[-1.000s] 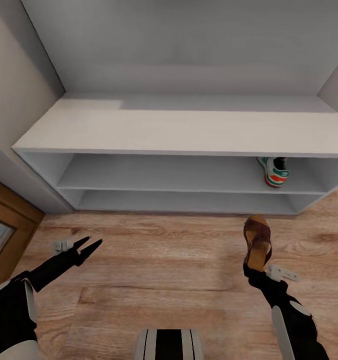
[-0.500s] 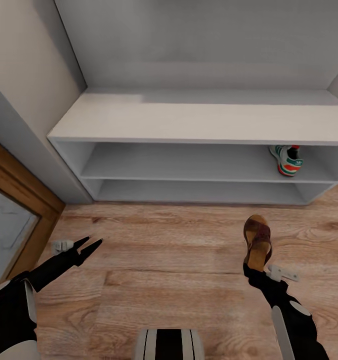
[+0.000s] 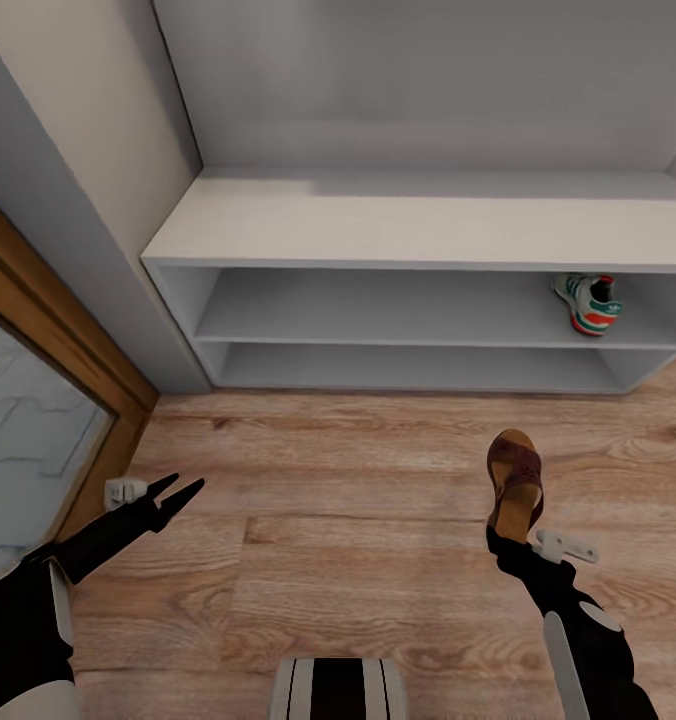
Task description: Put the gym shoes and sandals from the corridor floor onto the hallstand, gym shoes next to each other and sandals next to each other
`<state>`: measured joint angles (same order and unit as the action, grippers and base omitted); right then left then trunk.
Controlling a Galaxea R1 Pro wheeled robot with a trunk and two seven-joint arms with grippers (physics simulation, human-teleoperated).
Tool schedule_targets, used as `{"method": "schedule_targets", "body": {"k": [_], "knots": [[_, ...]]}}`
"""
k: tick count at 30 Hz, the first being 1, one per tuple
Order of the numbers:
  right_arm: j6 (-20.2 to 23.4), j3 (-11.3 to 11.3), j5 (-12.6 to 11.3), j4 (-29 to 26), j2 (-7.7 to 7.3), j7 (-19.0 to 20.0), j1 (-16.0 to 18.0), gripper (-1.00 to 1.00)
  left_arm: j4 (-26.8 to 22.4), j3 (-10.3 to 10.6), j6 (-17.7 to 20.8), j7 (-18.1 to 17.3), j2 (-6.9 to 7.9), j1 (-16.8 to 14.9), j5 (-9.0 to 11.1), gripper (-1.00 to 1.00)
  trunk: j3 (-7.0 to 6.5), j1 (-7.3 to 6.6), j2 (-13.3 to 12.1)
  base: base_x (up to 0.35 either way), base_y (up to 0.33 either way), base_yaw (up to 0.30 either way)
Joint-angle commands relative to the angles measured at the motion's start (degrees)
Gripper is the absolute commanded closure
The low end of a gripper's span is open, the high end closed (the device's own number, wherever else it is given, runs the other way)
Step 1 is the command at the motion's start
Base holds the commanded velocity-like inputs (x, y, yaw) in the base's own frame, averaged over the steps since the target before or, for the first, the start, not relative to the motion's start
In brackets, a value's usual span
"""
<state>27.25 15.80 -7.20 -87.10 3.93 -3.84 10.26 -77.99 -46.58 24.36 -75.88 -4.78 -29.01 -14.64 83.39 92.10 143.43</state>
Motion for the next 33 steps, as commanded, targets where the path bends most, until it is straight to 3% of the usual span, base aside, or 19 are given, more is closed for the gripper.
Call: {"method": "schedule_targets", "body": {"k": [1, 14, 16, 20, 22, 24, 25, 26, 28, 31, 33], "knots": [[0.26, 0.02, -0.79, -0.09, 0.03, -0.47, 0.02, 1.00, -0.06, -0.18, 0.60, -0.46, -0.06, -0.08, -0.39, -1.00, 0.04, -0.02, 0.02, -0.100, 0.145, 0.000], [0.26, 0.02, -0.79, -0.09, 0.03, -0.47, 0.02, 1.00, -0.12, -0.30, 0.59, -0.39, -0.06, -0.08, -0.42, -1.00, 0.04, -0.02, 0.02, -0.061, 0.172, 0.000], [0.26, 0.01, -0.79, -0.09, 0.03, -0.47, 0.02, 1.00, -0.08, -1.53, 0.55, -0.35, -0.06, 0.00, -0.45, -1.00, 0.04, -0.02, 0.02, -0.001, 0.002, 0.000], [0.26, 0.02, -0.79, -0.09, 0.03, -0.49, 0.02, 1.00, 0.32, -7.04, 0.58, 0.09, 0.28, -0.07, -0.68, -1.00, 0.04, -0.02, 0.02, 0.000, 0.000, 0.000], [0.26, 0.02, -0.79, -0.09, 0.03, -0.48, 0.02, 1.00, 0.41, -7.68, 0.58, -0.08, 1.73, -0.32, -0.82, -1.00, 0.04, -0.02, 0.02, 0.000, 0.000, 0.000], [0.26, 0.02, -0.79, -0.09, 0.03, -0.50, 0.02, 1.00, 1.42, -7.14, 0.83, -0.35, 7.06, -0.69, -0.86, -1.00, 0.04, -0.02, 0.02, 0.000, 0.000, 0.000], [0.26, 0.02, -0.79, -0.09, 0.03, -0.50, 0.02, 1.00, 3.49, -5.73, 1.05, -0.48, 11.35, -1.30, -0.79, -1.00, 0.04, -0.02, 0.02, 0.000, 0.000, 0.000], [0.26, 0.02, -0.79, -0.09, 0.03, -0.49, 0.02, 1.00, 5.48, -4.58, 1.14, -0.73, 14.03, -2.02, -0.74, -1.00, 0.04, -0.02, 0.02, 0.000, 0.000, 0.000], [0.26, 0.02, -0.79, -0.09, 0.03, -0.51, 0.02, 1.00, 7.78, -3.53, 1.22, -1.38, 16.44, -2.91, -0.71, -1.00, 0.04, -0.02, 0.02, 0.000, 0.000, 0.000], [0.26, 0.02, -0.79, -0.09, 0.03, -0.54, 0.02, 1.00, 14.82, -0.89, 1.29, -4.51, 21.61, -5.82, -0.70, -1.00, 0.04, -0.02, 0.02, 0.000, 0.000, 0.000], [0.26, 0.02, -0.79, -0.09, 0.03, -0.55, 0.02, 1.00, 17.61, 0.86, 1.31, -5.91, 22.92, -7.83, -0.72, -1.00, 0.04, -0.02, 0.02, 0.000, 0.000, 0.000]]}}
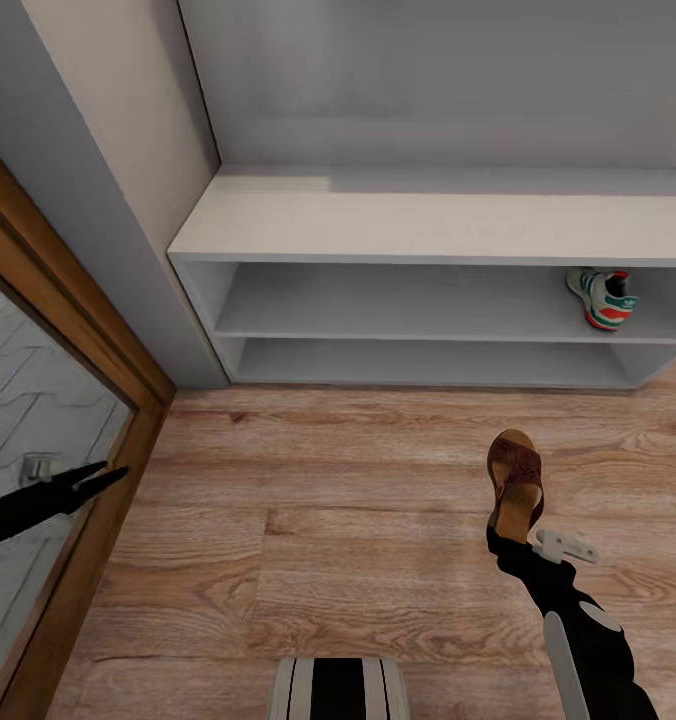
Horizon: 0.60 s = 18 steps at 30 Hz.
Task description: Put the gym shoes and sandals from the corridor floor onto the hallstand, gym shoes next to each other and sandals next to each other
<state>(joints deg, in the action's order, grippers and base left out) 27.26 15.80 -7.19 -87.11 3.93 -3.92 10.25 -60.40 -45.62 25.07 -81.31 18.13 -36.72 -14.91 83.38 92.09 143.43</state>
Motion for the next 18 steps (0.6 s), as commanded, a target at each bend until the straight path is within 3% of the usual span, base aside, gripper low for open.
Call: {"method": "schedule_targets", "body": {"k": [1, 3, 5, 6, 13, 14, 17, 18], "knots": [[0.25, 0.02, -0.81, -0.08, 0.03, -0.47, 0.03, 1.00, 1.58, 1.73, 0.60, -1.27, 0.50, -1.47, -0.46, -1.00, 0.04, -0.01, 0.02, 0.000, 0.000, 0.000], [0.25, 0.02, -0.81, -0.08, 0.03, -0.47, 0.03, 1.00, 3.37, 5.46, 0.63, -2.34, 0.91, -3.33, -0.46, -1.00, 0.04, -0.01, 0.02, 0.000, 0.000, 0.000], [0.25, 0.02, -0.81, -0.08, 0.03, -0.46, 0.03, 1.00, 5.07, 11.22, 0.65, -3.45, 1.10, -5.40, -0.44, -1.00, 0.04, -0.01, 0.02, 0.000, 0.000, 0.000], [0.25, 0.02, -0.81, -0.08, 0.03, -0.45, 0.03, 1.00, 5.38, 12.58, 0.66, -3.62, 1.12, -5.88, -0.43, -1.00, 0.04, -0.01, 0.02, 0.000, 0.000, 0.000], [0.25, 0.02, -0.81, -0.08, 0.03, -0.45, 0.03, 1.00, 6.81, 27.37, 0.70, -4.30, 0.74, -10.98, -0.39, -1.00, 0.04, -0.01, 0.02, 0.000, 0.000, 0.000], [0.25, 0.02, -0.76, -0.08, 0.03, -0.47, 0.03, 1.00, 6.79, 32.47, 0.69, -4.64, 0.50, -11.73, -0.32, -1.00, 0.04, -0.01, 0.02, 0.000, 0.000, 0.000], [0.25, 0.02, -0.75, -0.08, 0.03, -0.47, 0.03, 1.00, 6.85, 33.68, 0.73, -8.69, 0.08, -13.07, -0.30, -1.00, 0.04, -0.01, 0.02, 0.000, 0.000, 0.000], [0.25, 0.02, -0.76, -0.08, 0.03, -0.47, 0.03, 1.00, 6.83, 34.05, 0.73, -8.69, -1.06, -14.25, -0.31, -1.00, 0.04, -0.01, 0.02, 0.000, 0.000, 0.000]]}}
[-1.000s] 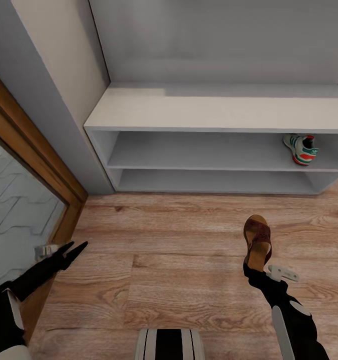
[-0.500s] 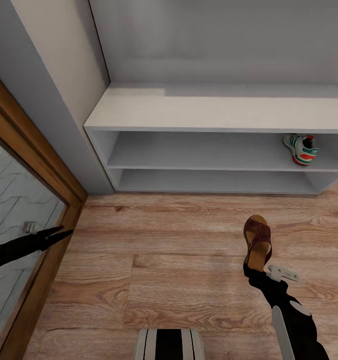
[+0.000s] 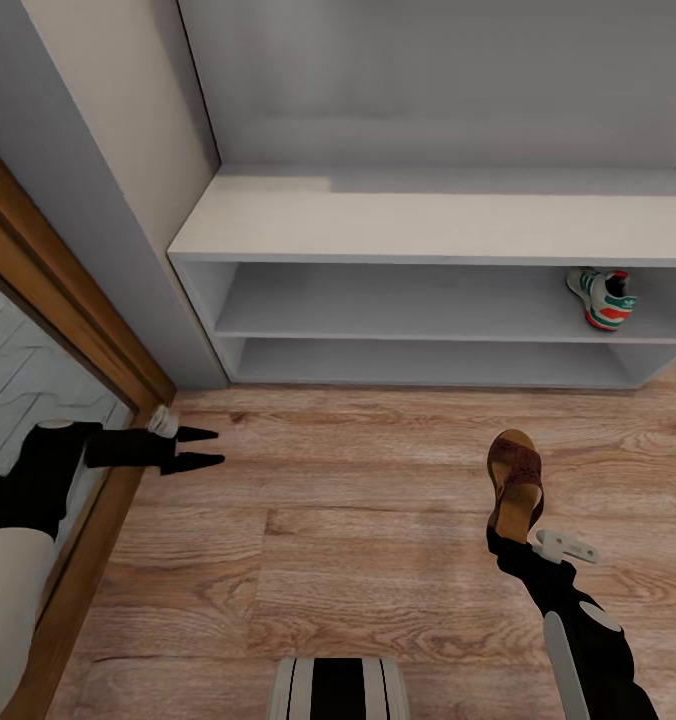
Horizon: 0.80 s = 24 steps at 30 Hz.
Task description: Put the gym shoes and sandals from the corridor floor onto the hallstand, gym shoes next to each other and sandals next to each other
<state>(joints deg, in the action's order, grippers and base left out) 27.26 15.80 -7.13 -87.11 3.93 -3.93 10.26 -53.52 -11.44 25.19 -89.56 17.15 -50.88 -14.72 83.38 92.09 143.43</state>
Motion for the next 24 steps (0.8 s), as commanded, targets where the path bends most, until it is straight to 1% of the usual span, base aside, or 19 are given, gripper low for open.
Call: {"method": "schedule_targets", "body": {"k": [1, 4, 7, 8, 10, 13, 15, 16, 17, 19, 20, 21, 22, 23, 24], "knots": [[0.25, 0.02, -0.82, -0.08, 0.03, -0.46, 0.03, 1.00, -0.05, 0.05, 0.60, -0.44, -0.66, -0.19, -0.50, -1.00, 0.04, -0.01, 0.02, 0.000, 0.000, 0.000], [0.25, 0.02, -0.83, -0.08, 0.03, -0.46, 0.03, 1.00, -0.07, 1.05, 0.57, -0.44, -1.89, -0.30, -0.49, -1.00, 0.04, -0.01, 0.02, 0.000, 0.000, 0.000], [0.25, 0.02, -0.83, -0.08, 0.03, -0.46, 0.03, 1.00, -0.08, 1.85, 0.56, -0.44, -2.58, -0.30, -0.49, -1.00, 0.04, -0.01, 0.02, 0.000, 0.000, 0.000], [0.25, 0.02, -0.85, -0.08, 0.03, -0.46, 0.03, 1.00, -0.09, 2.15, 0.56, -0.44, -3.05, -0.22, -0.51, -1.00, 0.04, -0.01, 0.02, 0.000, 0.000, 0.000], [0.25, 0.02, -0.85, -0.08, 0.03, -0.46, 0.03, 1.00, -0.09, 2.50, 0.54, -0.44, -4.15, 0.08, -0.55, -1.00, 0.04, -0.01, 0.02, 0.000, 0.000, 0.000], [0.25, 0.03, -0.84, -0.08, 0.03, -0.46, 0.03, 1.00, -0.15, 2.63, 0.50, -0.44, -5.02, 0.64, -0.66, -1.00, 0.04, -0.01, 0.02, 0.000, 0.000, 0.000], [0.25, 0.02, -0.86, -0.08, 0.03, -0.46, 0.03, 1.00, -0.31, 2.63, 0.34, -0.44, -5.31, 2.79, -0.86, -1.00, 0.04, -0.01, 0.02, 0.000, 0.000, 0.000], [0.25, 0.02, -0.86, -0.08, 0.03, -0.46, 0.03, 1.00, -0.55, 2.48, 0.16, -0.44, -5.40, 4.35, -0.92, -1.00, 0.04, -0.01, 0.02, 0.000, 0.000, 0.000], [0.25, 0.00, -0.83, -0.08, 0.03, -0.46, 0.03, 1.00, -1.20, 2.21, -0.06, -0.44, -5.43, 6.72, -0.89, -1.00, 0.04, -0.01, 0.02, 0.000, 0.000, 0.000], [0.25, -0.04, -0.80, -0.08, 0.03, -0.46, 0.03, 1.00, -2.74, 1.78, -0.26, -0.44, -5.45, 9.67, -0.68, -1.00, 0.04, -0.01, 0.02, 0.000, 0.000, 0.000], [0.25, -0.05, -0.80, -0.08, 0.03, -0.46, 0.03, 1.00, -3.50, 1.21, -0.33, -0.44, -5.45, 11.01, -0.58, -1.00, 0.04, -0.01, 0.02, 0.000, 0.000, 0.000], [0.25, -0.06, -0.79, -0.08, 0.03, -0.46, 0.03, 1.00, -4.29, 0.20, -0.37, -0.44, -5.46, 12.27, -0.51, -1.00, 0.04, -0.01, 0.02, 0.000, 0.000, 0.000], [0.17, -0.15, -0.71, -0.08, 0.03, -0.46, 0.03, 1.00, -7.18, -10.21, -0.63, -0.44, -5.64, 18.21, -0.43, -1.00, 0.04, -0.01, 0.02, 0.000, 0.000, 0.000], [0.17, -0.15, -0.70, -0.08, 0.03, -0.46, 0.03, 1.00, -7.37, -11.81, -0.65, -0.44, -5.79, 19.14, -0.47, -1.00, 0.04, -0.01, 0.02, 0.000, 0.000, 0.000], [0.16, -0.16, -0.70, -0.08, 0.03, -0.46, 0.03, 1.00, -7.49, -12.64, -0.66, -0.44, -6.07, 19.62, -0.56, -1.00, 0.04, -0.01, 0.02, 0.000, 0.000, 0.000]]}}
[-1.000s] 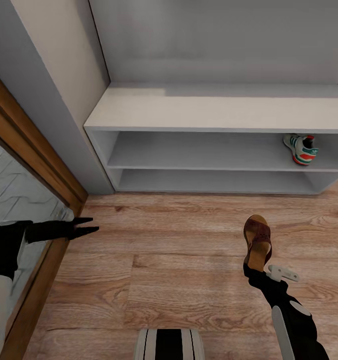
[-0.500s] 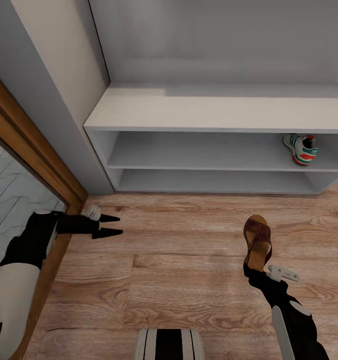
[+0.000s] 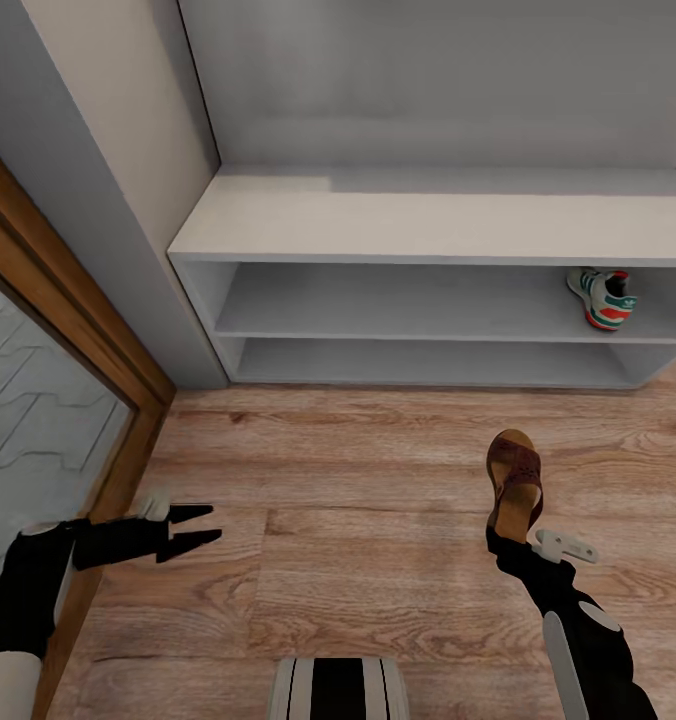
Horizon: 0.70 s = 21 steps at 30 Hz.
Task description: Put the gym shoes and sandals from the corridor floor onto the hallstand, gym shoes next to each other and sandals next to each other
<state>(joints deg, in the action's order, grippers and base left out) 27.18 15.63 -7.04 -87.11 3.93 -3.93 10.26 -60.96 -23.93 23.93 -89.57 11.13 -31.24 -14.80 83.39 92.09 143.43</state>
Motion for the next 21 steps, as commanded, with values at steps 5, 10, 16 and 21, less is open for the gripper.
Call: {"method": "schedule_targets", "body": {"k": [5, 10, 16, 21], "knots": [[0.25, -0.03, -0.78, -0.05, 0.03, -0.46, 0.03, 1.00, -0.16, -0.84, 0.59, 1.88, -0.96, 0.45, -0.60, -1.00, 0.03, -0.01, 0.02, 0.000, 0.000, 0.000], [0.25, -0.10, -0.78, -0.03, 0.10, -0.46, 0.03, 1.00, -0.21, -0.96, 0.59, 7.56, -2.51, 0.57, -0.65, -1.00, 0.03, -0.01, 0.02, 0.000, 0.000, 0.000], [0.25, -5.15, 1.75, 0.00, 0.24, -1.25, 0.03, 1.00, -2.63, -1.22, 0.59, 8.32, -2.93, 0.56, -0.66, -1.00, 0.03, -0.01, 0.02, 0.000, 0.000, 0.000], [0.34, -8.92, 15.43, 0.01, 0.29, -6.76, 0.03, 1.00, -3.33, -1.21, 0.59, 8.35, -2.95, 0.56, -0.73, -1.00, 0.03, -0.01, 0.02, 0.000, 0.000, 0.000]]}}
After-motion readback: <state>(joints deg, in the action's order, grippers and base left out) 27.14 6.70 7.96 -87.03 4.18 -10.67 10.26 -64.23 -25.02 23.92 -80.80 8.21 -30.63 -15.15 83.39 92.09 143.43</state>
